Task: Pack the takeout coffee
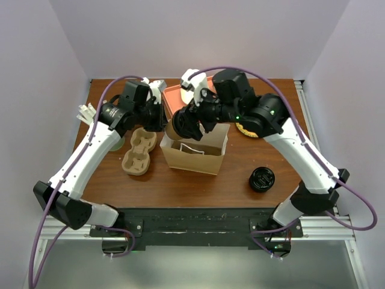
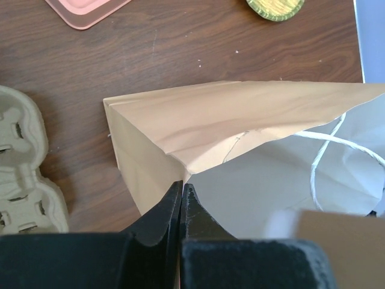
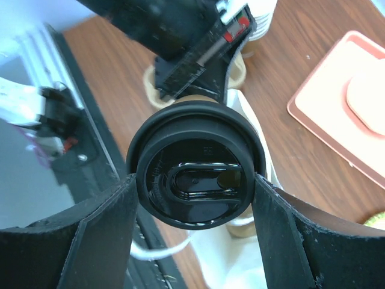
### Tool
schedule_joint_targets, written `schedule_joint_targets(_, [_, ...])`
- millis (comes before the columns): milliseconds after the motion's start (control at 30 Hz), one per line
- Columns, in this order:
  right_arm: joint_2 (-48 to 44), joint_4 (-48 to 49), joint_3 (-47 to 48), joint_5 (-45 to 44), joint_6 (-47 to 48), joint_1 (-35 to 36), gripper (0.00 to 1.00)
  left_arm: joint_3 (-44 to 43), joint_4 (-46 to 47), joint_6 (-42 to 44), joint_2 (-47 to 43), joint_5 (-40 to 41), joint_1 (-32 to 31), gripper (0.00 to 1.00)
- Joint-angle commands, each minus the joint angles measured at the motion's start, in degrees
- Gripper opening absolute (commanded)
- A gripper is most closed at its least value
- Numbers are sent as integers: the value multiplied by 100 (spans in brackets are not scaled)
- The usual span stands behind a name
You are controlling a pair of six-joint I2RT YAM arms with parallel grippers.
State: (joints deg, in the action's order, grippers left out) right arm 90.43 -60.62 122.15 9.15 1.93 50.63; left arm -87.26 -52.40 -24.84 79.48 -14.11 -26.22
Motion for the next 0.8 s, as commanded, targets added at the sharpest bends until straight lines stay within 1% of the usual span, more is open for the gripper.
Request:
schedule_joint_targets(0, [36,-299,257,-808,360,271,48,78,415,-249,-223,-206,29,0])
schedule_joint_targets(33, [36,-388,231,-905,412,324,47,87,415,-258,-223,-215,38,0])
schedule_joint_targets(67, [27,-485,204,-1219,439,412,47,69,415,-258,-231,-215,29,0])
schedule_joint_targets(133, [-17,-688,73,-1467,483,509,47,78,415,-267,-231,-215,29,0])
schedule_joint_targets(300, [-61,-1135,-15,-2477,457,799,45,139,467,-293,-284,-250,29,0])
schedule_joint_targets(433, [-122,-1373,-173,-2830,501,1036,45,324,652,-390,-424,-373,29,0])
schedule_joint_targets(567, [-201,-1374,-463,-2928,527,1160,45,613,977,-486,-591,-628,29,0])
schedule_joint_targets(633, [-202,-1163,-726,-2814,510,1168,45,763,1267,-565,-775,-838,29,0])
schedule_joint_targets(700, [-193,-770,-1111,-2638,501,1186,44,1035,1521,-618,-916,-918,29,0])
schedule_joint_targets(767, [-184,-470,-1350,-2663,457,1186,42,1421,1758,-592,-1215,-1032,29,0])
